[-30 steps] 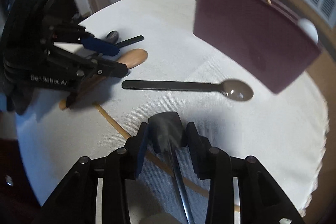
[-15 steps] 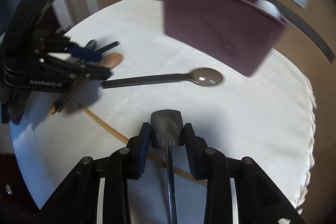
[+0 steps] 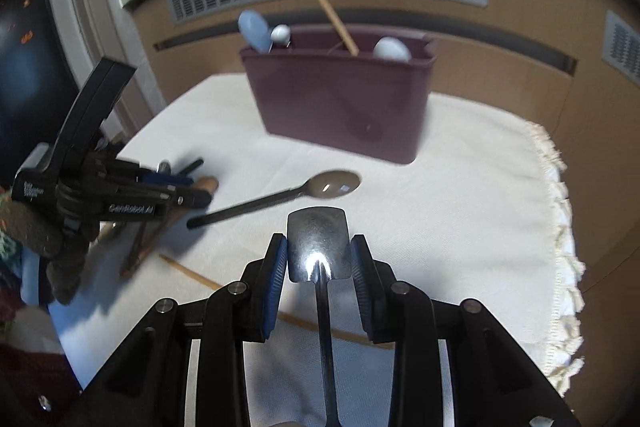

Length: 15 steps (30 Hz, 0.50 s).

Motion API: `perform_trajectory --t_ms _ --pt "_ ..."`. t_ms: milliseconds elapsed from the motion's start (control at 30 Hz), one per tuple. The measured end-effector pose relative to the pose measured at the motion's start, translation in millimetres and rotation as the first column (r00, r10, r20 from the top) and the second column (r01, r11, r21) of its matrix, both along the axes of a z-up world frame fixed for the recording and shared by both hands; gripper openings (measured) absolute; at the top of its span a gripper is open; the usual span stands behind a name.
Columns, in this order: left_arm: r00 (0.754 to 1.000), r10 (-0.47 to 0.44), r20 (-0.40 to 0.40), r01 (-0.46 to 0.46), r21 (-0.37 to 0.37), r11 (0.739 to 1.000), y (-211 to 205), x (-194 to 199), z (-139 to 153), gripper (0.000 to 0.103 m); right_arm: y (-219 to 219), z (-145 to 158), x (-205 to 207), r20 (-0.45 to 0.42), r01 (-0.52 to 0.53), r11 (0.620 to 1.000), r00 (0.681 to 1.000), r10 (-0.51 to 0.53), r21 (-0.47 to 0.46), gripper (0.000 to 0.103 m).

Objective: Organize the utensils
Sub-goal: 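Grasp the wooden rice spoon with the left tool while the right tool grasps the metal spatula, then lift both utensils to the caddy and open both tools to drop them in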

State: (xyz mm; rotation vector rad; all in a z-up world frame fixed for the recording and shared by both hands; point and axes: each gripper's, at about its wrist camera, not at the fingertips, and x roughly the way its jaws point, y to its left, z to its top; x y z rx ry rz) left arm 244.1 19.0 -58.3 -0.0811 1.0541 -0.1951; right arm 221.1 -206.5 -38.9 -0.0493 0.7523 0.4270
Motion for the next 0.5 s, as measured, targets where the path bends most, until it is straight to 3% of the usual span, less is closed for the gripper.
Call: perform_trajectory --t_ms 200,500 --pt "0.985 -0.011 0.174 0.015 -0.024 1.0 -3 -29 45 0.031 -13 16 -9 0.058 0.026 1.0 0.998 -0.027 0.015 0.029" --pt "0.966 -0.038 0.255 0.044 -0.016 0.999 -9 -37 72 0.031 -15 25 -12 0.082 0.052 0.997 0.995 -0.057 0.063 0.029"
